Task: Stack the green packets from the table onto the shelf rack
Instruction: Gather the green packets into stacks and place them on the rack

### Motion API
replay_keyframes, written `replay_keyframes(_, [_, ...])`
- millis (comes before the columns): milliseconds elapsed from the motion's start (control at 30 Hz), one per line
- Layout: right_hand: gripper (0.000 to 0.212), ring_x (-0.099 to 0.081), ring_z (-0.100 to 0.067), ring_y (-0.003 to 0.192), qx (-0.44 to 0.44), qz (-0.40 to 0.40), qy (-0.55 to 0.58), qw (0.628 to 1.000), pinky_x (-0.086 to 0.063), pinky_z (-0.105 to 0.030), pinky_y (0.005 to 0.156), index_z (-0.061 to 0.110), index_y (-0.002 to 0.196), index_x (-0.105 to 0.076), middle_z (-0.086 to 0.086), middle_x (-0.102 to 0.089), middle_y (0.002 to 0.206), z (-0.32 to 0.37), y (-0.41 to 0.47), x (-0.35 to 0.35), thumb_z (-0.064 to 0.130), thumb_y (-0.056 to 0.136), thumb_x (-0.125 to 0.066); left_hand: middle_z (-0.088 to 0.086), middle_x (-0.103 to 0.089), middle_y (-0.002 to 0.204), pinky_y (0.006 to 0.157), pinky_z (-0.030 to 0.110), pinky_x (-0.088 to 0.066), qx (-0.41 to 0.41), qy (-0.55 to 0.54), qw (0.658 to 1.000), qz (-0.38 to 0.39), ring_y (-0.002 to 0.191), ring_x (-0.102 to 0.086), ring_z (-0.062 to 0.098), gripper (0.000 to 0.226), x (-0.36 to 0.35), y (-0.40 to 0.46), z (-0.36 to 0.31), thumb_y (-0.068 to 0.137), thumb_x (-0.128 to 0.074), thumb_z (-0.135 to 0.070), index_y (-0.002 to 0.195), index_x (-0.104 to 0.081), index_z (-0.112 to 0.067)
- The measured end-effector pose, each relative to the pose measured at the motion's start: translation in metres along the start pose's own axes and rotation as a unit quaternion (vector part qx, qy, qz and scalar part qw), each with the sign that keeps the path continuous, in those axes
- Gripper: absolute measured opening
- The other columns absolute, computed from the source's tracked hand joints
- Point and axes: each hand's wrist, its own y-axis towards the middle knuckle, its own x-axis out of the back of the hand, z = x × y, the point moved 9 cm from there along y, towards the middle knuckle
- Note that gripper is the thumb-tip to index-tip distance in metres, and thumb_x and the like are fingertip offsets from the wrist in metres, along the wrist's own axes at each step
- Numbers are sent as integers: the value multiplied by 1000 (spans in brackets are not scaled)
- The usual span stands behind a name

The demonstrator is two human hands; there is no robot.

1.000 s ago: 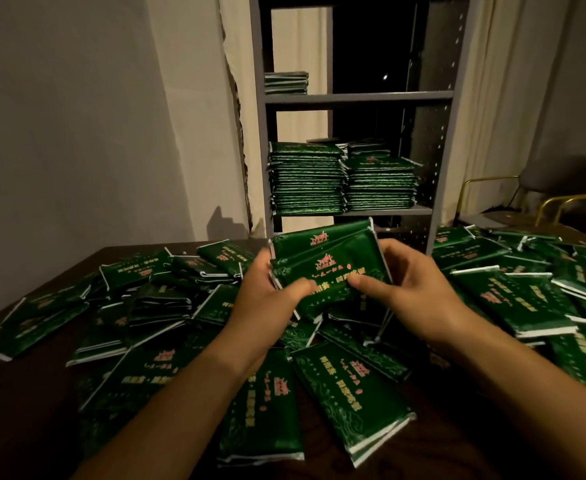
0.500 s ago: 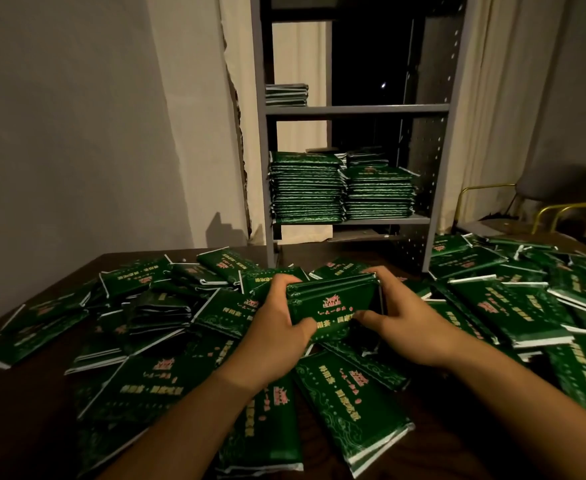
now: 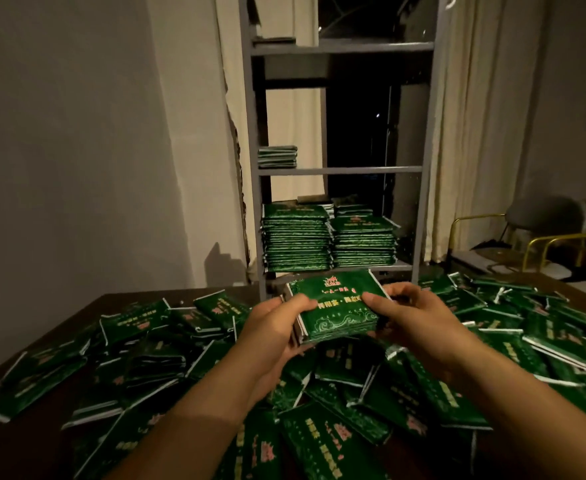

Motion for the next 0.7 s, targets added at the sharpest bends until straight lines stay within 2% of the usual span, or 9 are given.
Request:
replay_keyframes(67, [42, -62, -6, 98, 188, -90, -245, 947, -50, -19, 78, 21, 112, -54, 1, -60, 116, 40, -12, 13, 45, 83, -74, 21, -72, 113, 91, 45, -58, 3, 21, 999, -36, 107, -69, 34, 18, -3, 6, -9, 88, -67, -12, 104, -68, -3])
replay_keyframes(133, [51, -51, -4, 109, 393, -80, -469, 787, -43, -17, 91, 24, 119, -53, 7, -50, 122, 74, -38, -11, 52, 81, -74, 20, -71, 115, 91, 46, -58, 3, 29, 999, -36, 107, -68, 33, 21, -13, 11, -20, 86, -68, -13, 105, -69, -4])
replay_keyframes(200, [62, -50, -16, 115, 458, -49, -609, 646, -43, -29, 96, 21, 123, -55, 1, -50, 127, 73, -43, -28, 49, 73, -79, 17, -71, 117, 84, 42, -60, 9, 24, 1000, -18, 109, -68, 31, 22, -26, 14, -29, 86, -67, -13, 107, -69, -7])
replay_keyframes(233, [61, -52, -21, 112, 468, -57, -636, 611, -43, -33, 93, 20, 122, -57, -1, -53, 125, 73, -42, -27, 42, 71, -82, 15, -71, 117, 79, 39, -60, 16, 17, 1000, -6, 109, -68, 29, 23, -33, 15, -32, 86, -67, -13, 108, -69, -8])
replay_keyframes(333, [53, -57, -26, 102, 496, -99, -634, 585, -44, -36, 84, 14, 117, -62, -4, -60, 115, 82, -34, -17, 27, 73, -87, 12, -71, 119, 71, 35, -60, 37, -6, 999, 22, 107, -69, 27, 27, -47, 21, -36, 87, -65, -12, 113, -68, -11])
replay_keyframes(433, [49, -59, -27, 99, 520, -106, -623, 574, -49, -39, 79, 10, 116, -64, -6, -63, 113, 88, -26, -9, 37, 80, -84, 14, -71, 120, 83, 41, -61, 39, -26, 998, 43, 109, -69, 28, 26, -58, 30, -41, 88, -65, -12, 114, -67, -10])
replay_keyframes(567, [37, -60, -26, 90, 528, -148, -613, 569, -44, -34, 72, 8, 112, -66, -8, -64, 105, 105, -8, 4, 33, 84, -72, 22, -71, 116, 72, 35, -60, 19, -51, 995, 81, 96, -70, 30, 30, -76, 40, -57, 101, -53, -29, 115, -65, -6])
replay_keyframes(633, [43, -58, -26, 90, 502, -168, -613, 586, -40, -31, 71, 10, 114, -64, -7, -62, 104, 112, 7, 17, 23, 75, -78, 20, -73, 105, 71, 38, -58, -45, 47, 997, 38, 84, -69, 28, 35, -71, 48, -67, 105, -45, -32, 114, -64, -5])
replay_keyframes(700, [48, -57, -24, 91, 471, -181, -615, 606, -40, -30, 71, 12, 117, -63, -5, -60, 105, 115, 28, 30, 19, 73, -81, 8, -71, 90, 77, 42, -59, -183, 259, 948, -29, 76, -67, 22, 19, -63, 54, -85, 103, -50, -24, 103, -64, -12])
